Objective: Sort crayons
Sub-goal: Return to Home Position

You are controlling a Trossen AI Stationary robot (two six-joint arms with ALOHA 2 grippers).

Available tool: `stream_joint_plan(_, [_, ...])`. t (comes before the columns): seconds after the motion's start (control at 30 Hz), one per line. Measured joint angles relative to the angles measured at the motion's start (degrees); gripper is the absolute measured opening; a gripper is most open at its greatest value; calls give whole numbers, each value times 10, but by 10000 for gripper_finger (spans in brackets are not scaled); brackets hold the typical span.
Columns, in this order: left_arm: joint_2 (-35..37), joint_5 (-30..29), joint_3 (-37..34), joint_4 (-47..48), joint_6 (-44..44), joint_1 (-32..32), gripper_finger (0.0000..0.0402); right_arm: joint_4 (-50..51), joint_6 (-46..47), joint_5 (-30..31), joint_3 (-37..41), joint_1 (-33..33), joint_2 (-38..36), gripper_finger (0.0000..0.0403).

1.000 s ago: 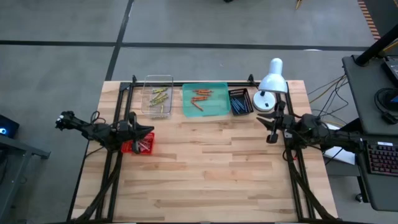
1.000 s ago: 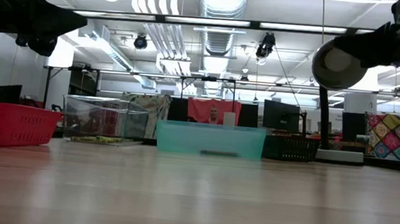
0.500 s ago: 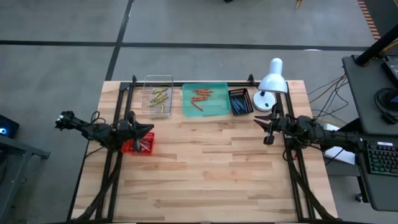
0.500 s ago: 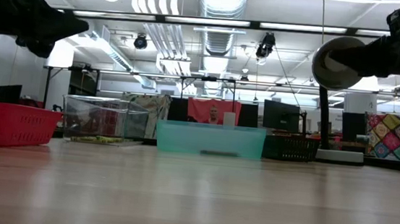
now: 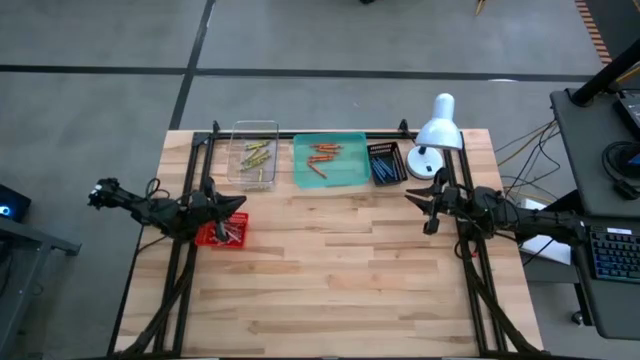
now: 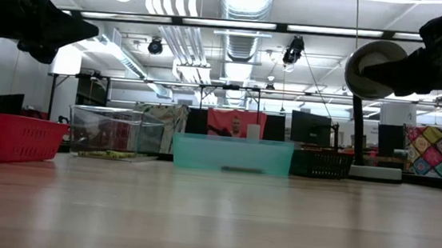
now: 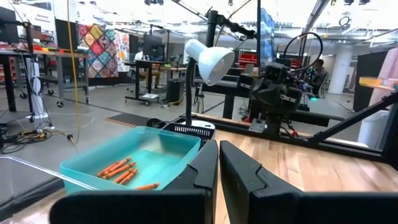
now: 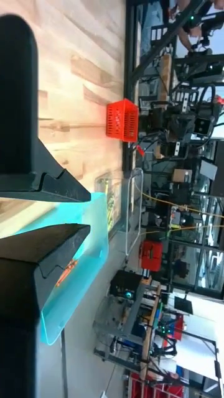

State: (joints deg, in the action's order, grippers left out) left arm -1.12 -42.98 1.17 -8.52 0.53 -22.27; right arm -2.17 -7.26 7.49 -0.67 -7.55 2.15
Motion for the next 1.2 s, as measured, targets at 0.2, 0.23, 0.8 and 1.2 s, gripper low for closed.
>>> stream_joint_plan(0.2, [-1,0,1,0,0,0,0,1,-2,0,0,0,0,59])
stream_joint_plan(0.23, [-1,0,1,0,0,0,0,1,-2,0,0,0,0,59])
stream_joint_plan(0.8, [-2,0,2,0,0,0,0,-9,49,103,0,39,-21,59])
stream_joint_plan(1.2, [-3,0,2,0,0,0,0,-4,109,71,1,45,-21,59])
